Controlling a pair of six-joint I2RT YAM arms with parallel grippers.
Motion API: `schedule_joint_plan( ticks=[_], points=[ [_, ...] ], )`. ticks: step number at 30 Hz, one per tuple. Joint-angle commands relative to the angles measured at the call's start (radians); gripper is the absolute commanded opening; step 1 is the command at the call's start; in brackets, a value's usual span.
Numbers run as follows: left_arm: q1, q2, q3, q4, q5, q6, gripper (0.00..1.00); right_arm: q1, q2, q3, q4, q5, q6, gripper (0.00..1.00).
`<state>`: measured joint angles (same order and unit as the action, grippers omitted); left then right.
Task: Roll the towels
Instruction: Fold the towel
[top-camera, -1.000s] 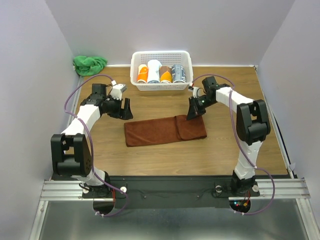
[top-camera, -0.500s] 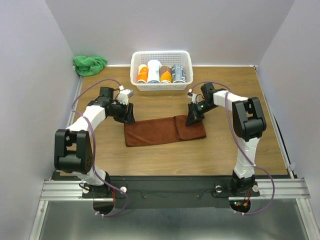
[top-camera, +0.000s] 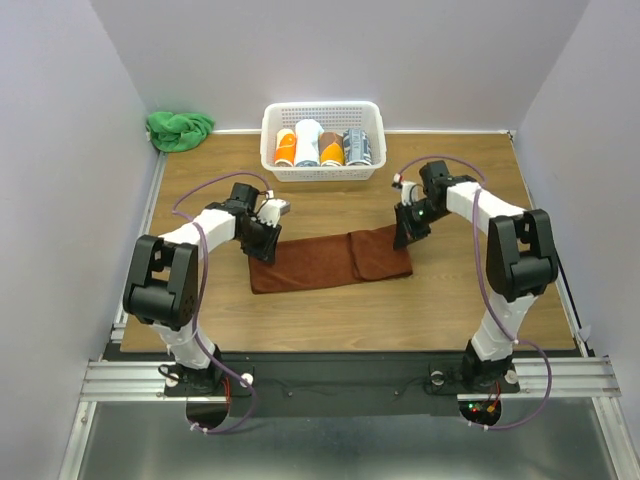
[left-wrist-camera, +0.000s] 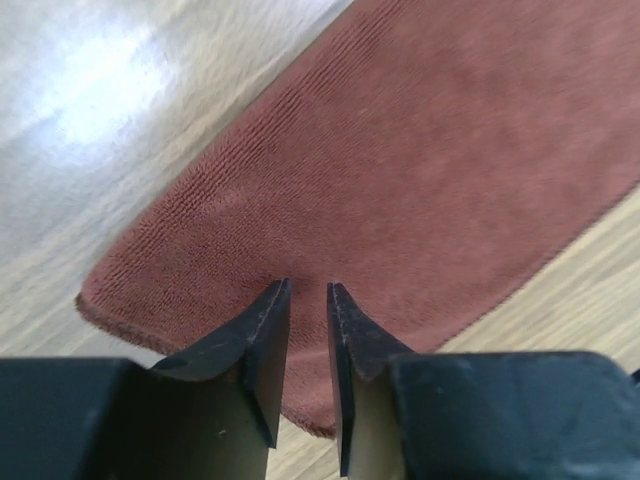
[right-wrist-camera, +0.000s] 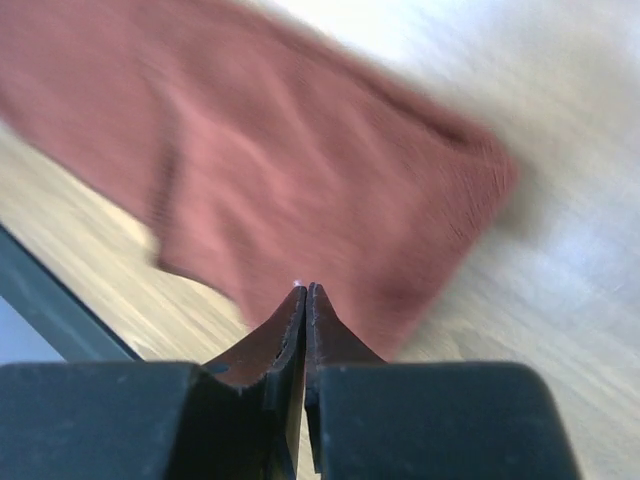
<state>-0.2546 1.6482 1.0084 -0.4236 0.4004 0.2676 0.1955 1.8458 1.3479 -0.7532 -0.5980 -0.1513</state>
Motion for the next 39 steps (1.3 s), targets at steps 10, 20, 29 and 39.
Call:
schedule_joint_plan(
  ticks=[10, 20, 29, 39],
  points=[
    [-0.029, 0.212, 0.246, 0.031, -0.074, 0.018, 0.22, 0.038, 0.102, -0.188, -0.023, -0.101, -0.033, 0.06],
    [-0.069, 0.444, 0.636, 0.000, -0.084, 0.030, 0.24, 0.217, -0.005, -0.274, -0.095, -0.383, -0.067, 0.26],
    [-0.071, 0.182, 0.477, 0.011, -0.035, 0.030, 0.47, 0.136, -0.122, -0.136, -0.127, -0.291, -0.089, 0.26],
    [-0.077, 0.196, 0.338, 0.035, 0.029, -0.090, 0.34, 0.134, 0.030, -0.156, -0.055, -0.085, -0.130, 0.12]
  ],
)
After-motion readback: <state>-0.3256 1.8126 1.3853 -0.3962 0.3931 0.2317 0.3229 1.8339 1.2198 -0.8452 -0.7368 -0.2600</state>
